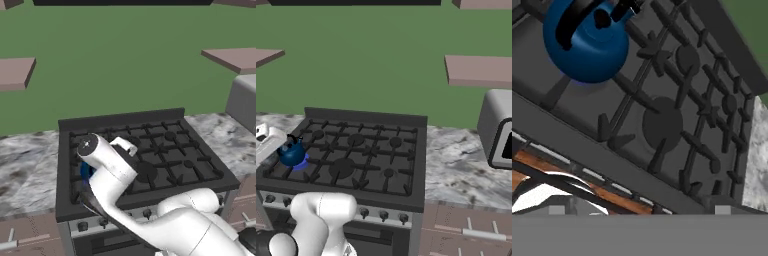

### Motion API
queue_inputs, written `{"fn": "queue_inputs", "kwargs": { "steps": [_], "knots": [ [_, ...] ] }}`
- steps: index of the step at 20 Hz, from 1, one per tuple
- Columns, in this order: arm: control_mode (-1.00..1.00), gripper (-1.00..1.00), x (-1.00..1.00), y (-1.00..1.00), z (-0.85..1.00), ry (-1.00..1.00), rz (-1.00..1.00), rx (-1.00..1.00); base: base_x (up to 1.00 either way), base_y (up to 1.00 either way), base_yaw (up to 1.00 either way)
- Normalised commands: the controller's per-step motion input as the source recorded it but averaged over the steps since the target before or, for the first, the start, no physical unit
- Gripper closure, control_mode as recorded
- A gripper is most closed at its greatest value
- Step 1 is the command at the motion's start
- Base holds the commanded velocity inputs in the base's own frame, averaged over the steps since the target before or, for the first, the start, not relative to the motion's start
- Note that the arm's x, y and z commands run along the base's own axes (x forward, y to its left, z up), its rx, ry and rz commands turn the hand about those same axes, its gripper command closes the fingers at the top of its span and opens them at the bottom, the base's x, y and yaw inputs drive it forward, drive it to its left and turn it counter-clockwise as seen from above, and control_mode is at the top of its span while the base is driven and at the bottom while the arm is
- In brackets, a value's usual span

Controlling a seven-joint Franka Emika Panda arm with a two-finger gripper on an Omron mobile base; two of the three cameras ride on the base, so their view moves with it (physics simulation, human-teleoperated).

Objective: Lower the heat of the kettle.

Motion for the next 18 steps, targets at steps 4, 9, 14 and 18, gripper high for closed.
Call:
{"fn": "queue_inputs", "kwargs": {
  "steps": [4, 9, 14, 18],
  "knots": [
    [-1.00, -1.00, -0.69, 0.56, -0.42, -0.03, 0.20, -0.16, 0.00, 0.00, 0.00],
    [-1.00, -1.00, -0.52, 0.42, -0.61, 0.00, 0.18, -0.20, 0.00, 0.00, 0.00],
    [-1.00, -1.00, -0.07, 0.17, -0.65, 0.02, 0.07, -0.16, 0.00, 0.00, 0.00],
    [-1.00, -1.00, 0.00, 0.24, -0.54, 0.00, 0.09, -0.15, 0.00, 0.00, 0.00]
  ]
}}
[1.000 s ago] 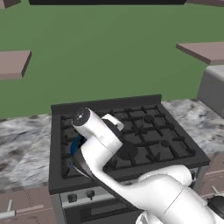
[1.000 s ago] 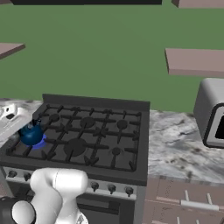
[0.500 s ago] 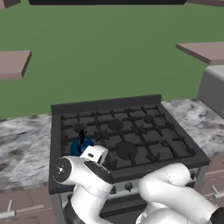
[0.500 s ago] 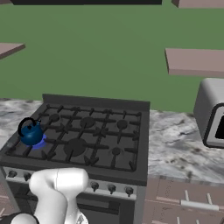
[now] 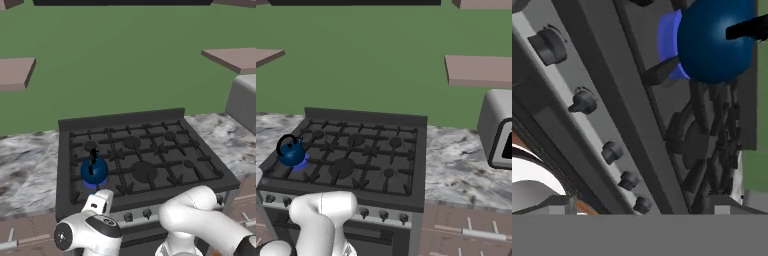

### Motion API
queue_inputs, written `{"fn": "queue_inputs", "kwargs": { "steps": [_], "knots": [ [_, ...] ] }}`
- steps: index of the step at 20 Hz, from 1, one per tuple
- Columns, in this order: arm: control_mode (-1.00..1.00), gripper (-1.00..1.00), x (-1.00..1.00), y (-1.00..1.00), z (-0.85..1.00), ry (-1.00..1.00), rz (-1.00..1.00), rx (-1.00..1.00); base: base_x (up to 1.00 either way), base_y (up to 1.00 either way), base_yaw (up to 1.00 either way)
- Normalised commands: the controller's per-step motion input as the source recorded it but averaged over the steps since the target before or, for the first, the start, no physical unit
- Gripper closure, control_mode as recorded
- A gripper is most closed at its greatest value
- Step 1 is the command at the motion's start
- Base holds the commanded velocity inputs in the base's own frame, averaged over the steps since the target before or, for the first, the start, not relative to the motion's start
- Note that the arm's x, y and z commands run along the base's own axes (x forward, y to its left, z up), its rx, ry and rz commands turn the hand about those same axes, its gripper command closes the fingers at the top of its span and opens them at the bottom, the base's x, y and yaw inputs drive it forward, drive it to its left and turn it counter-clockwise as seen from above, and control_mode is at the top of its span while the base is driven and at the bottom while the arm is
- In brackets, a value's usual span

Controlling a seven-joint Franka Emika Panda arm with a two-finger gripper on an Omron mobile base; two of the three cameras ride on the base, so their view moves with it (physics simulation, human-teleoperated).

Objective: Lower the heat of the kettle.

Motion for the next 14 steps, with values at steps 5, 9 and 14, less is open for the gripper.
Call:
{"fn": "queue_inputs", "kwargs": {
  "steps": [5, 9, 14],
  "knots": [
    [-1.00, -1.00, -0.10, 0.45, -0.18, -0.03, 0.11, -0.21, 0.00, 0.00, 0.00],
    [-1.00, -1.00, -0.03, 0.41, -0.43, -0.04, 0.13, -0.27, 0.00, 0.00, 0.00],
    [-1.00, -1.00, 0.00, 0.22, -0.46, -0.03, 0.10, -0.17, 0.00, 0.00, 0.00]
  ]
}}
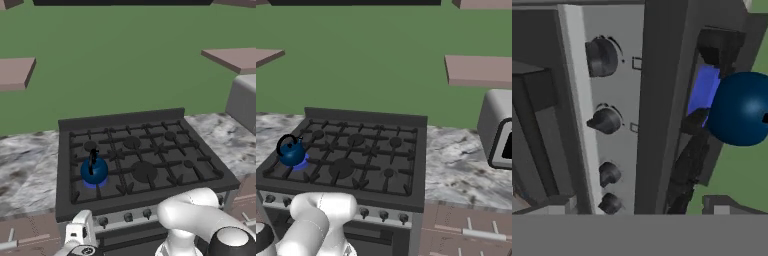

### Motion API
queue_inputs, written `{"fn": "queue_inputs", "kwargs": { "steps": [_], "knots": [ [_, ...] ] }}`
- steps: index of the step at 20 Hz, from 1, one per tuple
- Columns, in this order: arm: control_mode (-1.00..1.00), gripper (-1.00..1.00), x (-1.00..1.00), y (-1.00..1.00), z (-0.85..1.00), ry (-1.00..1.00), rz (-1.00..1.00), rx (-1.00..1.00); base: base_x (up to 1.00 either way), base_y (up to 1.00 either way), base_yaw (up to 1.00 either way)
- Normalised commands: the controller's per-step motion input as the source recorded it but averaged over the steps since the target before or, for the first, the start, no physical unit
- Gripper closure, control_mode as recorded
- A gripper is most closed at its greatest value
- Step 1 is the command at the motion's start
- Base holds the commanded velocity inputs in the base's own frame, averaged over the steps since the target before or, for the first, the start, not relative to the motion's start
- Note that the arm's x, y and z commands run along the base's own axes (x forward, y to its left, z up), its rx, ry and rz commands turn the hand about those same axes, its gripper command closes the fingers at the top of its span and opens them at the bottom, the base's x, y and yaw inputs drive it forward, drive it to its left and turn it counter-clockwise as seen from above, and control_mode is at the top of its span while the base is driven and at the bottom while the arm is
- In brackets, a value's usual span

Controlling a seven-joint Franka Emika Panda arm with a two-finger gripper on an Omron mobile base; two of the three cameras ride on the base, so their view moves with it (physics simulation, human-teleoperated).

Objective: Lower the heat of the kettle.

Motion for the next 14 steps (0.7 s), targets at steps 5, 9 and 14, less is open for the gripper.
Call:
{"fn": "queue_inputs", "kwargs": {
  "steps": [5, 9, 14],
  "knots": [
    [-1.00, -1.00, 0.11, 0.25, -0.34, -0.04, 0.04, -0.08, 0.00, 0.00, 0.00],
    [-1.00, -1.00, 0.07, 0.17, -0.40, -0.06, 0.03, -0.09, 0.00, 0.00, 0.00],
    [-1.00, -1.00, 0.06, 0.00, -0.26, -0.12, 0.03, -0.01, 0.00, 0.00, 0.00]
  ]
}}
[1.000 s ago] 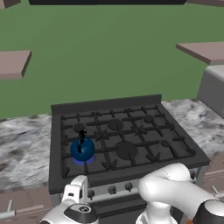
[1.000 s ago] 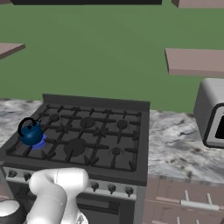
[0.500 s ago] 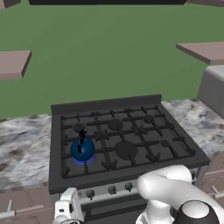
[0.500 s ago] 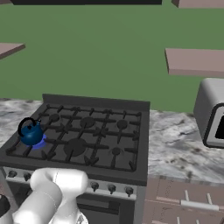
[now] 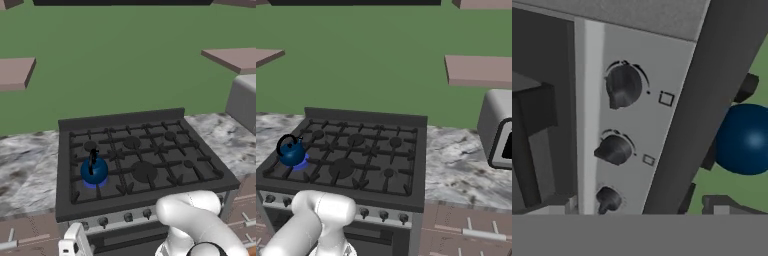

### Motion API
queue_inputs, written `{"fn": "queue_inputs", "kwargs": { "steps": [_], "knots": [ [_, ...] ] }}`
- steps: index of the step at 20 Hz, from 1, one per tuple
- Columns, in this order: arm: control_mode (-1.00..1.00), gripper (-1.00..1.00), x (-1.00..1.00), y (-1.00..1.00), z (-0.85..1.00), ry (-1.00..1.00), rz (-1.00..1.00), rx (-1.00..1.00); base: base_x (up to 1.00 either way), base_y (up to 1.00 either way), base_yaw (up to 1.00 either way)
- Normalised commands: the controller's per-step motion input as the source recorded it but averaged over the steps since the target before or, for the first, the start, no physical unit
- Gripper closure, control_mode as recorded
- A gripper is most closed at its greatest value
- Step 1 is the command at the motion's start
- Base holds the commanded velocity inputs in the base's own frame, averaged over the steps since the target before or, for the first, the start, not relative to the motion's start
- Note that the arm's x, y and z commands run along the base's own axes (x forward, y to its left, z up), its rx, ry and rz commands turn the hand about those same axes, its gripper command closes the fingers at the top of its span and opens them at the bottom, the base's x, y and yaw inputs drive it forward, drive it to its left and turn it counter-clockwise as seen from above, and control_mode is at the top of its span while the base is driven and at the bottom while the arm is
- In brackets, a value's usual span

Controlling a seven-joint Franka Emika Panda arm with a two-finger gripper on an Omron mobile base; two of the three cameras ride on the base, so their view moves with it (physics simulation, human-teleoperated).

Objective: Lower the heat of the kettle.

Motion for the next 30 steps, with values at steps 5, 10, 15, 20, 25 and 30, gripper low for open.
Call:
{"fn": "queue_inputs", "kwargs": {
  "steps": [5, 10, 15, 20, 25, 30],
  "knots": [
    [-1.00, -1.00, 0.25, 0.00, -0.16, -0.09, 0.00, 0.00, 0.00, 0.00, 0.00],
    [-1.00, -1.00, 0.21, 0.00, -0.17, -0.06, 0.01, 0.00, 0.00, 0.00, 0.00],
    [-1.00, -1.00, 0.20, 0.03, -0.23, -0.03, 0.01, 0.00, 0.00, 0.00, 0.00],
    [-1.00, -1.00, 0.23, 0.11, -0.20, 0.00, 0.01, 0.00, 0.00, 0.00, 0.00],
    [-1.00, -1.00, 0.28, 0.20, -0.19, 0.00, 0.01, 0.00, 0.00, 0.00, 0.00],
    [-1.00, -1.00, 0.18, 0.19, -0.25, 0.00, 0.01, 0.00, 0.00, 0.00, 0.00]
  ]
}}
